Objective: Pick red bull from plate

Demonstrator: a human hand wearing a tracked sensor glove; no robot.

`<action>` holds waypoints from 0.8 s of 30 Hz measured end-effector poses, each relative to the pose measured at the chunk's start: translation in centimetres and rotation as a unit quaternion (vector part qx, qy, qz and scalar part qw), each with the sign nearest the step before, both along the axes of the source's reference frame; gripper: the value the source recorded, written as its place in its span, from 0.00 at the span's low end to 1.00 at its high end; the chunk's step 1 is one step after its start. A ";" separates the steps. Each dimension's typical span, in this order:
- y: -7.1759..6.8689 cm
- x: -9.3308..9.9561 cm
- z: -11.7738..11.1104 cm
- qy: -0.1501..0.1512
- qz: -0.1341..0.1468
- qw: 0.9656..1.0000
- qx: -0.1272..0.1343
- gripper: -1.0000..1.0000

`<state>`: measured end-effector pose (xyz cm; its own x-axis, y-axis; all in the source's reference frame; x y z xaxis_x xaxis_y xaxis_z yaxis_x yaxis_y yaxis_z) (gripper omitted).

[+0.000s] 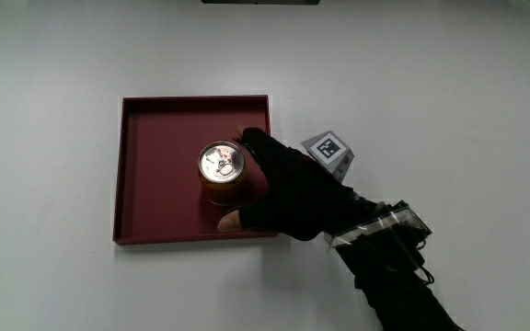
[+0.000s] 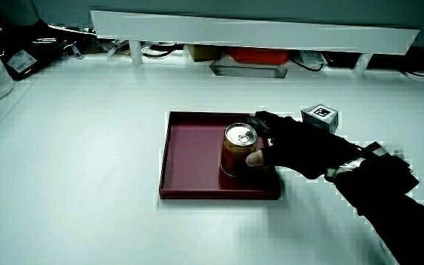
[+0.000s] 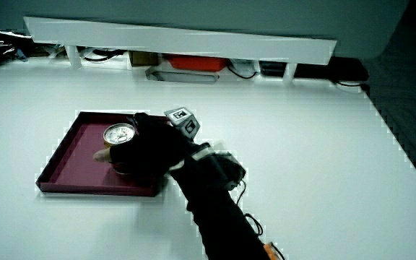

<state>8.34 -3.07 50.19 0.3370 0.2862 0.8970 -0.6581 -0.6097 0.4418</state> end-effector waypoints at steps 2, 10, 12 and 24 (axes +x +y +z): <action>-0.1 -0.5 0.5 -0.001 0.000 1.000 0.009 0.50; -0.1 -1.2 1.2 -0.012 0.012 1.000 0.009 0.50; 0.0 -1.3 1.3 -0.014 0.013 1.000 0.010 0.50; 0.2 -0.5 1.2 -0.016 0.107 0.992 0.060 0.67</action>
